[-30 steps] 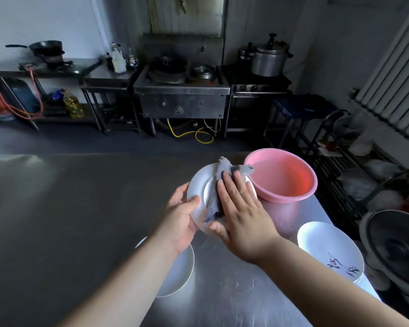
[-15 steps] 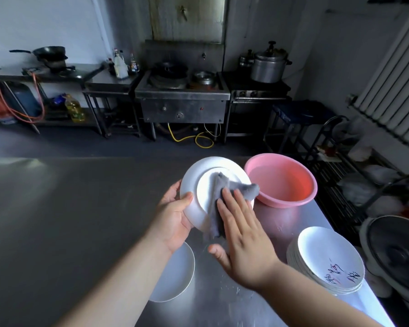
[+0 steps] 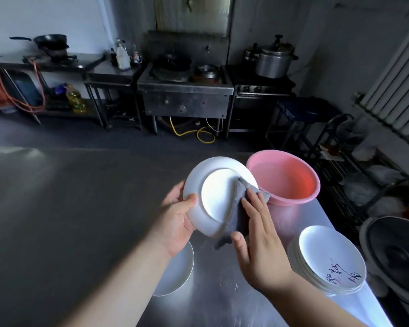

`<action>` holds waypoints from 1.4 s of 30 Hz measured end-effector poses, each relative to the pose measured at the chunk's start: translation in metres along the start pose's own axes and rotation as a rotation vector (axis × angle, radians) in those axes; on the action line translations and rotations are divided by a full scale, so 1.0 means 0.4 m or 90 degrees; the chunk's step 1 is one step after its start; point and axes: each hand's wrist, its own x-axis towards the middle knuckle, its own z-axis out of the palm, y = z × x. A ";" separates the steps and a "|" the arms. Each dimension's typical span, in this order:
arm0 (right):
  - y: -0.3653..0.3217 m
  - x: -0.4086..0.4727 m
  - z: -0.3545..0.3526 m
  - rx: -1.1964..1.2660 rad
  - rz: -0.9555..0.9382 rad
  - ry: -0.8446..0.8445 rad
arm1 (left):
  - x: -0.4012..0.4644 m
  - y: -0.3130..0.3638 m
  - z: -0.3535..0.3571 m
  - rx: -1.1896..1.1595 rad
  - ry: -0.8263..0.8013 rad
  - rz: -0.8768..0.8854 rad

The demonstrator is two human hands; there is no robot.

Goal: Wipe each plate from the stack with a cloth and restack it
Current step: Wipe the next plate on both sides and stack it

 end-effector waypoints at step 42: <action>0.167 0.137 -0.279 0.152 0.051 0.044 | 0.005 -0.044 0.338 0.025 -0.030 0.145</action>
